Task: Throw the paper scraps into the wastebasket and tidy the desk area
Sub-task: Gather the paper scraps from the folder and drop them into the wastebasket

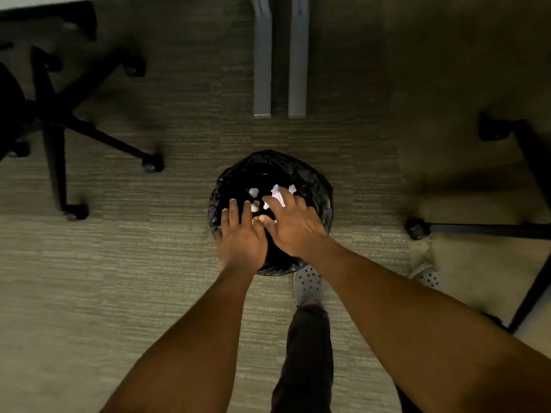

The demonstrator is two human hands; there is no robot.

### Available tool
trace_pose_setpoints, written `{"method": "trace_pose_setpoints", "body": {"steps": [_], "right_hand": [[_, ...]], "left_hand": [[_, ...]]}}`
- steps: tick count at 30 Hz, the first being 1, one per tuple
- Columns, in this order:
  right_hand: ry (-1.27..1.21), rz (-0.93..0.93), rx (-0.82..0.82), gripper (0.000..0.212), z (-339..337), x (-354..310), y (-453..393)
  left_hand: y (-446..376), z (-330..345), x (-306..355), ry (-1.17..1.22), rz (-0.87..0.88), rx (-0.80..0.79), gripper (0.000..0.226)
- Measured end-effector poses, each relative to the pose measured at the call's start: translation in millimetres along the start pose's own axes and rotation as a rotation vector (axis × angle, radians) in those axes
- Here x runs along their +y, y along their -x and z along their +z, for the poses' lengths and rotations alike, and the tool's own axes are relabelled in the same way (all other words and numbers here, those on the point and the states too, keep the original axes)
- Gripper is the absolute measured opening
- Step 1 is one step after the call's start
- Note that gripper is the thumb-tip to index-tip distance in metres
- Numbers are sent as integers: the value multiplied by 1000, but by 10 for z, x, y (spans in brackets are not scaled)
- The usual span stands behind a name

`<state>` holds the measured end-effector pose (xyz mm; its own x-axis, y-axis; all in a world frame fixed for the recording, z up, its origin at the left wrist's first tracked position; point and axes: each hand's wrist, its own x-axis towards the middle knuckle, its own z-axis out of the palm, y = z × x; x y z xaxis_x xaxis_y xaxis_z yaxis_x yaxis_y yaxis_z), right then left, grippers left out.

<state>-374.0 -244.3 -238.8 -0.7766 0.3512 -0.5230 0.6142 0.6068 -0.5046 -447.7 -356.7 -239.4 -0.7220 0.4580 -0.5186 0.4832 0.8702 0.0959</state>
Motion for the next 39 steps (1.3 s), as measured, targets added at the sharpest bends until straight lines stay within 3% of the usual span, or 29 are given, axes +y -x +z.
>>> {"method": "trace_pose_setpoints", "body": {"steps": [4, 13, 20, 31, 36, 39], "right_hand": [[19, -5, -14, 58, -27, 59, 113], [-150, 85, 224, 52, -596, 327, 692], [-237, 188, 411, 51, -1372, 689, 1403], [-291, 404, 855, 58, -2462, 1635, 2895], [-310, 506, 1070, 55, -2749, 2246, 3470], [-338, 641, 1112, 56, -2817, 2702, 3827]], "left_hand": [[134, 39, -25, 8, 59, -10, 56], [433, -287, 636, 101, 264, 89, 64], [796, -781, 1650, 175, 551, 99, 47], [1539, -1151, 3430, 171, 1072, 97, 21], [1880, -1165, 4209, 83, 1254, 88, 31], [2045, -1053, 4652, 52, 1316, 60, 39]]}}
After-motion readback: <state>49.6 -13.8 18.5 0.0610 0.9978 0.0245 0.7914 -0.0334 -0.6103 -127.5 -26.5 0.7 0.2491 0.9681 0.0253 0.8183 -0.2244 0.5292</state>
